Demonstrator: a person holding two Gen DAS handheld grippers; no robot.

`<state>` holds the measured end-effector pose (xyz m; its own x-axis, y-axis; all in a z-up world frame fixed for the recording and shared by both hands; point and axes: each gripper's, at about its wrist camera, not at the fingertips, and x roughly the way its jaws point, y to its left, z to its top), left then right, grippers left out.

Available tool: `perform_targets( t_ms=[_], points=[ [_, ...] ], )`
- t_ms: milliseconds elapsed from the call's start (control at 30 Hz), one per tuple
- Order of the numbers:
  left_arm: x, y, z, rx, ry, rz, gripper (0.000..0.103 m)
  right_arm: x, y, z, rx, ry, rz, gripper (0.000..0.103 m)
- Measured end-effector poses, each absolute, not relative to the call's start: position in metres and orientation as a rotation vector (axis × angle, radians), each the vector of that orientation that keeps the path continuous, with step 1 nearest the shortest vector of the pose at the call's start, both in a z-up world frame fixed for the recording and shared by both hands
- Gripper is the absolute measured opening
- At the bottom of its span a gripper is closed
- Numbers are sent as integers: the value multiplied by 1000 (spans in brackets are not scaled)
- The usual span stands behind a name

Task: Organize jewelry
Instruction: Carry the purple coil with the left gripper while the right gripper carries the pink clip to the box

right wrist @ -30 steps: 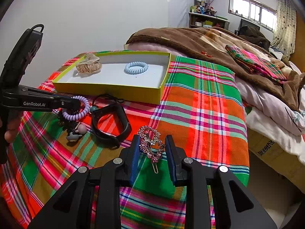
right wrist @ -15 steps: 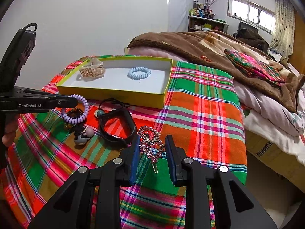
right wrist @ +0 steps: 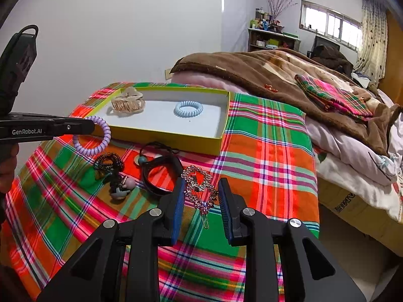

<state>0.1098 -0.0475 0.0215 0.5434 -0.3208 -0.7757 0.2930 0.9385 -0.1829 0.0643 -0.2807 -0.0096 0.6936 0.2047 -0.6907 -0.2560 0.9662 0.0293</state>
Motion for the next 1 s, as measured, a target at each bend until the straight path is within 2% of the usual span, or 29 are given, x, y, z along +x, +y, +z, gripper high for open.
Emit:
perform_targets(
  t_ms=[533,1000],
  points=[
    [110,-28,46,-55,855,-337,11,73,-273,15,-71,707,263,27],
    [140,-7,52,-87,832,-292,11,116,-257,35,-72,676,277,27]
  ],
)
